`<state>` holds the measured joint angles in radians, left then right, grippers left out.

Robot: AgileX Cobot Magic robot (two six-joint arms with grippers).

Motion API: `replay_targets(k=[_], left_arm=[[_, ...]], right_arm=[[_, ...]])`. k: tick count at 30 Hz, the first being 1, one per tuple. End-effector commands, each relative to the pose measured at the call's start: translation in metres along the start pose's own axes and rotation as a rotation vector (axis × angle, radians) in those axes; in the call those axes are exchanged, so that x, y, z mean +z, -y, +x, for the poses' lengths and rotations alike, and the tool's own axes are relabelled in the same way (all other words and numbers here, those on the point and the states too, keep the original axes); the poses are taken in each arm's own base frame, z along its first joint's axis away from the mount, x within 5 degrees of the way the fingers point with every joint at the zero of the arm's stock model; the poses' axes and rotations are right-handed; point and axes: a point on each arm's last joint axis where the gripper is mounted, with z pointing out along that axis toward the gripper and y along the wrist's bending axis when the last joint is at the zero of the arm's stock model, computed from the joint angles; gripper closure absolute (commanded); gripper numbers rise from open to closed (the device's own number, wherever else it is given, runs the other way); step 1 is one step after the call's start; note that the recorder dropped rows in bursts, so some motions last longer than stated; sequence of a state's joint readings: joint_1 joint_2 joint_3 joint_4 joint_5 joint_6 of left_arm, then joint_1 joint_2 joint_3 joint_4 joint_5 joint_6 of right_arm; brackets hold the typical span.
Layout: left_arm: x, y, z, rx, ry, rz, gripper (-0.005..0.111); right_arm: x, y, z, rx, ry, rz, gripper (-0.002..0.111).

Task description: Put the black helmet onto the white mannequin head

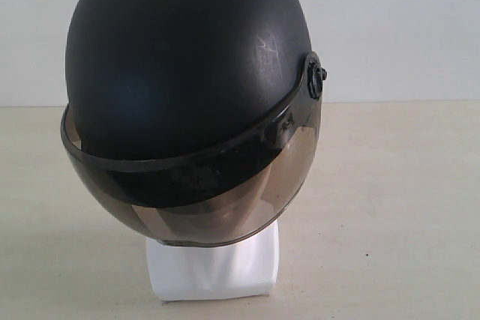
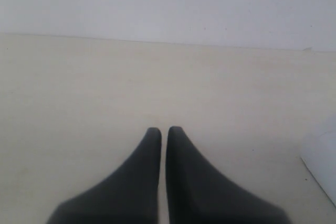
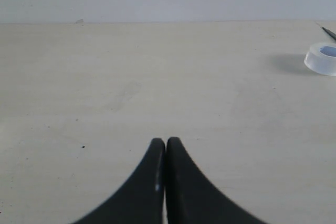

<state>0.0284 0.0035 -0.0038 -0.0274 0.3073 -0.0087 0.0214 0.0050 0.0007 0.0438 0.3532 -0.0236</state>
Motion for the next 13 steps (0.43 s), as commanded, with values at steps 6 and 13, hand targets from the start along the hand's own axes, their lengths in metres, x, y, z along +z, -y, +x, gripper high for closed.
replay_targets(k=[6, 13], left_arm=[[0.0001, 0.0001, 0.0004, 0.005, 0.007, 0.003, 0.102], [0.0001, 0.0001, 0.0004, 0.005, 0.007, 0.003, 0.102]], right_arm=[[-0.0005, 0.0002, -0.0024, -0.003, 0.028, 0.002, 0.109], [-0.0005, 0.0002, -0.0024, -0.003, 0.028, 0.002, 0.109]])
